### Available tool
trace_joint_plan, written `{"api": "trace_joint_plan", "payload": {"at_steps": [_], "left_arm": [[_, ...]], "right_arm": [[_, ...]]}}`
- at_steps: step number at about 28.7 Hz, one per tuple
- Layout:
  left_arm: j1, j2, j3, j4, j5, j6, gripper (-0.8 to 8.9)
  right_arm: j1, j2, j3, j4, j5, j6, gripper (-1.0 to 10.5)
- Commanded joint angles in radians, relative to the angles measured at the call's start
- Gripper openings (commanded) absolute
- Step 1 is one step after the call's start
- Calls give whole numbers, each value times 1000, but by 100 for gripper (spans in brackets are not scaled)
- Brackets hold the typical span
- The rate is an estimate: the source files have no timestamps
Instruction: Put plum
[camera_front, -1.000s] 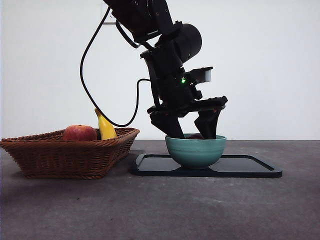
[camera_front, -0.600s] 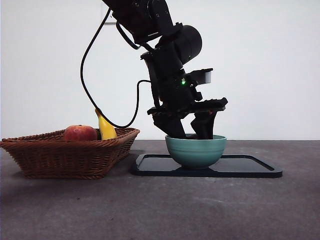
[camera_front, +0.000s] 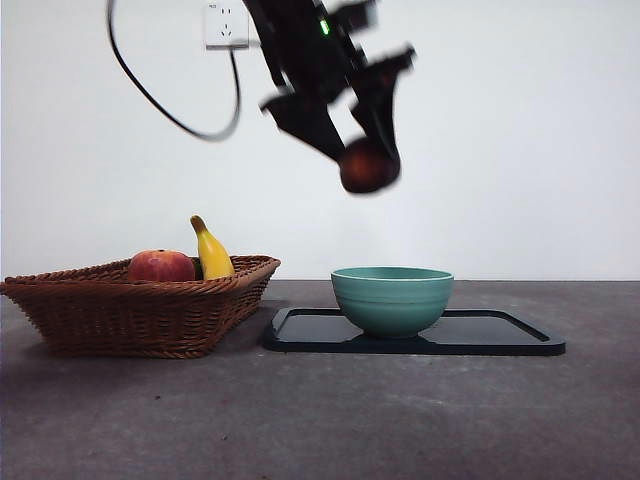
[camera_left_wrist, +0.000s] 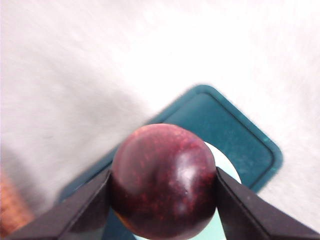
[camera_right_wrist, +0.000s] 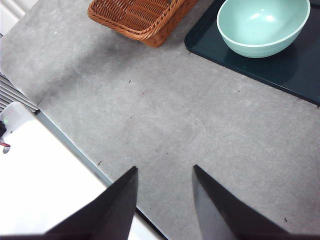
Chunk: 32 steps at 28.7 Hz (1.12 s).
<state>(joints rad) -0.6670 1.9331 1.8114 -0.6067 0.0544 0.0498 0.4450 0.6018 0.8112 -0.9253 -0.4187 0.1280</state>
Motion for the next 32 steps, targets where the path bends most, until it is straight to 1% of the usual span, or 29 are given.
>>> {"api": "trace_joint_plan", "payload": {"at_steps": [1, 2, 5, 9, 10, 12, 14, 17, 22, 26, 32], "left_arm": [[12, -67, 30, -51, 1, -50, 244], [20, -106, 30, -83, 1, -66, 247], [47, -213, 30, -192, 0, -72, 247], [87, -312, 26, -345, -11, -85, 248], [96, -328, 19, -359, -12, -85, 249], [123, -368, -28, -373, -47, -90, 249], [157, -421, -127, -362, -58, -100, 249], [190, -479, -253, -307, -60, -108, 249], [246, -557, -478, -131, -60, -108, 249], [278, -566, -622, 21, -60, -107, 249], [293, -553, -821, 262, -60, -77, 247]], "right_arm": [[6, 2, 8, 12, 0, 2, 175], [6, 2, 8, 12, 0, -2, 175], [6, 2, 8, 13, 0, -5, 175], [6, 2, 8, 13, 0, -9, 175], [6, 2, 8, 13, 0, -9, 175], [6, 2, 8, 13, 0, -10, 175], [6, 2, 8, 13, 0, -14, 175], [6, 2, 8, 13, 0, -24, 175], [6, 2, 8, 13, 0, -24, 175], [6, 2, 8, 13, 0, -24, 175], [6, 2, 8, 13, 0, -24, 175]]}}
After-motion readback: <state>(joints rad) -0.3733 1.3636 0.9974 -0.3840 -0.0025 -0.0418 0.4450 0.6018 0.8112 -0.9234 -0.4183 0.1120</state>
